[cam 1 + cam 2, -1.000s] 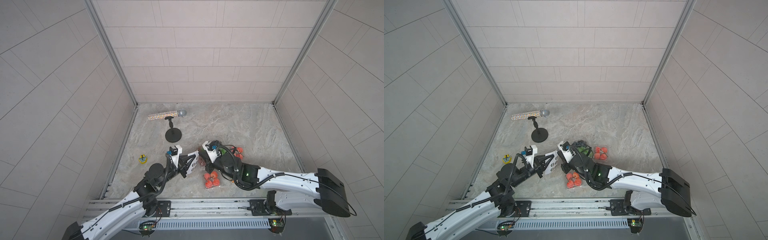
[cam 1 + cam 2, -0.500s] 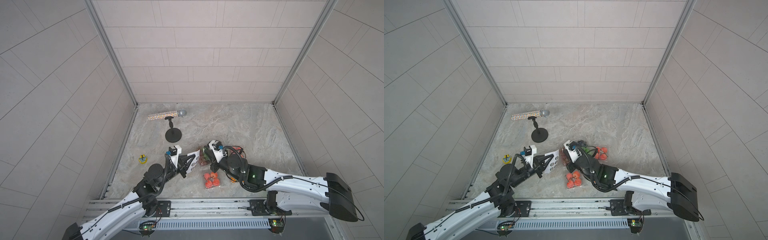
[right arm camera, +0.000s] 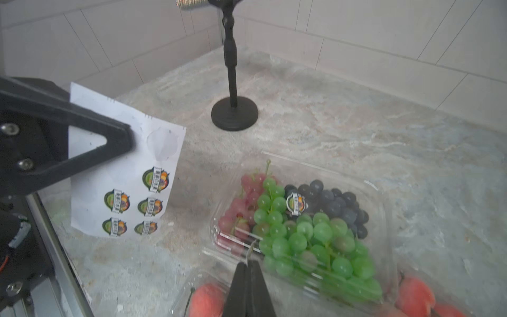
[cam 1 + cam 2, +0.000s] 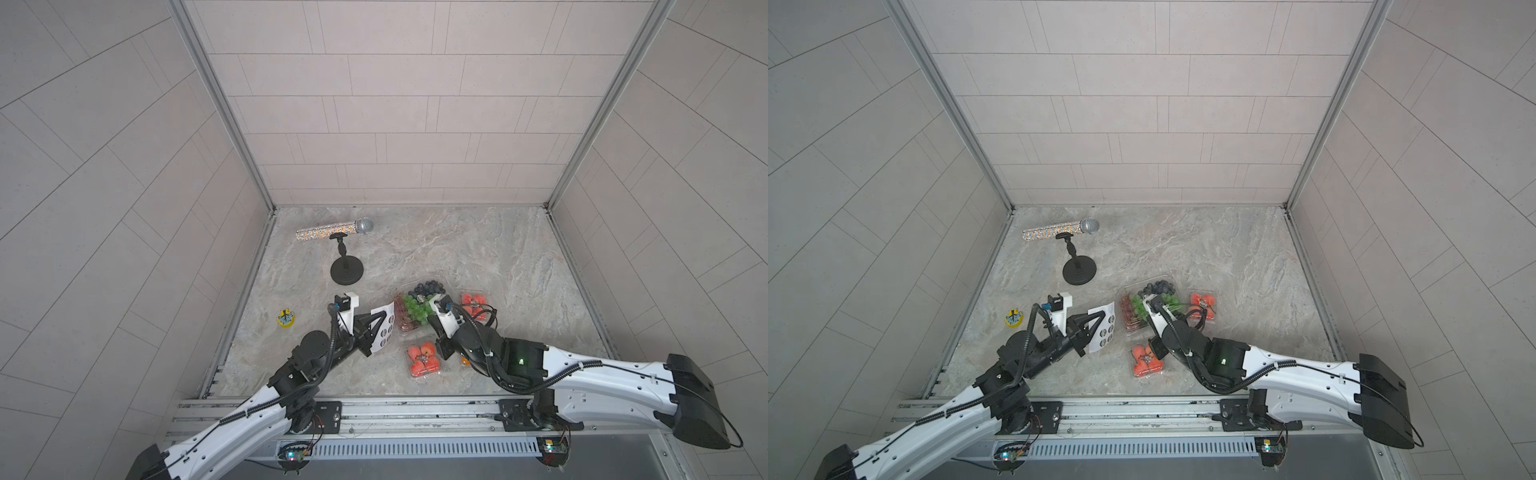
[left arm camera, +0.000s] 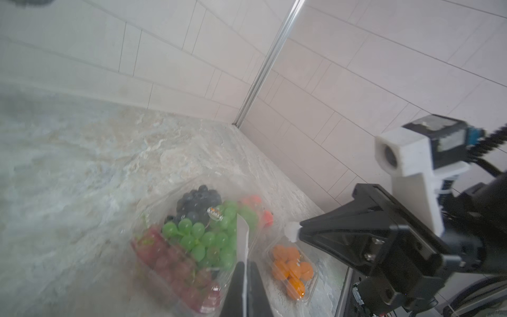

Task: Label fruit boxes
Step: Tear off the label from the label sticker, then stick the label on the fruit box, then place the label sticker at the center of the board.

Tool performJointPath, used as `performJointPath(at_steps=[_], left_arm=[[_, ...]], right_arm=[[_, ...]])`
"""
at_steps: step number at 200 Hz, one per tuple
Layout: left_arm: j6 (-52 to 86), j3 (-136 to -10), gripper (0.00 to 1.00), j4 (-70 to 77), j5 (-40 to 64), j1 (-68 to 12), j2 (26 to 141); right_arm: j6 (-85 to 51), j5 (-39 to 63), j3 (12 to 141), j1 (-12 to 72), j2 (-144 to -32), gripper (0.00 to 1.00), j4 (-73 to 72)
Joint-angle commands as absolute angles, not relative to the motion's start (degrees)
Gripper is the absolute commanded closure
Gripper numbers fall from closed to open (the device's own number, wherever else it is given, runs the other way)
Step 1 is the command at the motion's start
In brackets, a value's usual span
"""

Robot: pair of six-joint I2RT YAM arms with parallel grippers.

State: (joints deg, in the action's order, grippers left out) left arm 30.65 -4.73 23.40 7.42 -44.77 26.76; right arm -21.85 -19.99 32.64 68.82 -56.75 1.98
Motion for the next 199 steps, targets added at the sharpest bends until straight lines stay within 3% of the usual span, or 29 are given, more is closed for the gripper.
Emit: performJointPath(at_steps=[1,44,89,199], left_arm=[[38.3,-3.7,1.00,16.7,2.1,-45.0,24.0],[40.5,-1.0,1.00,11.5,1.9,-44.9,22.7],[40.6,0.9,1.00,11.6,-0.8,-44.5,22.4],[37.8,-0.4,1.00,23.1,-2.0,-42.5,41.8]], right_arm=[[-29.6,-23.8,33.7,72.0,-55.8,1.00,15.7],[-32.3,-19.1,37.4,72.6,-61.4,1.00,24.5],[-32.1,-14.0,37.7,73.2,-65.3,1.00,23.0],[-30.8,-13.2,42.2,74.3,-76.9,1.00,21.1]])
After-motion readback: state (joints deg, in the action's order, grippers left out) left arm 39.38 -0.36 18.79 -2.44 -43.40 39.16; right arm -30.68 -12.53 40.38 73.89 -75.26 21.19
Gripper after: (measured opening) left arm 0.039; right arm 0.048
